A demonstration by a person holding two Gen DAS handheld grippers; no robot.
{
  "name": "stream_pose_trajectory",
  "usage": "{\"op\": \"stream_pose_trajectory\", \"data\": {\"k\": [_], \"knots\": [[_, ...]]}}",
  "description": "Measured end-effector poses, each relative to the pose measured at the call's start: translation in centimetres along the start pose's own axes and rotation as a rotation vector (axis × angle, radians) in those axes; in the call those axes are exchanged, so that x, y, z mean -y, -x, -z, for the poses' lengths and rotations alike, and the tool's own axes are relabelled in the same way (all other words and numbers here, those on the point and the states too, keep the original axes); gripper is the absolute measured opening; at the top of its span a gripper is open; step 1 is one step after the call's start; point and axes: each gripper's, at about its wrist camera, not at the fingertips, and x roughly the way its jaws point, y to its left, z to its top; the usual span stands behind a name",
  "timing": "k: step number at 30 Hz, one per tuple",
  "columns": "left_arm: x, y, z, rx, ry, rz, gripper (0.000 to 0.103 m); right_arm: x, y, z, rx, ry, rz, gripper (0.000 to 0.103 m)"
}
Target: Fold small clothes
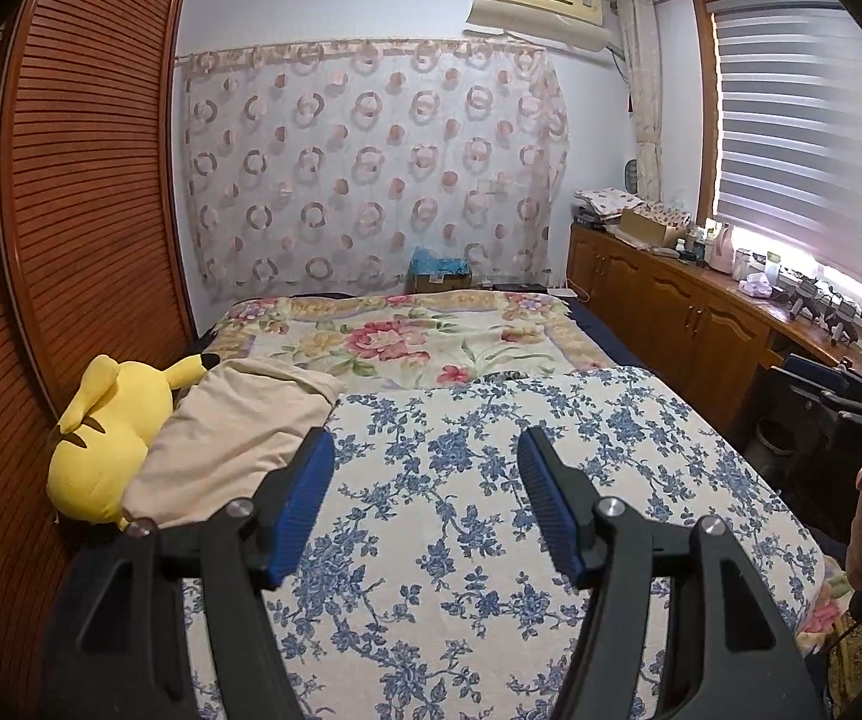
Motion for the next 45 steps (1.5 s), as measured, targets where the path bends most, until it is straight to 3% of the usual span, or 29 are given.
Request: {"op": "stream_pose_trajectory", "data": {"k": [45], "knots": [[0.8,0.8,-0.4,0.016,-0.005,0.003,0.063,1.0,0.3,0.2,0.006,-0.006,0.004,0.062]]}}
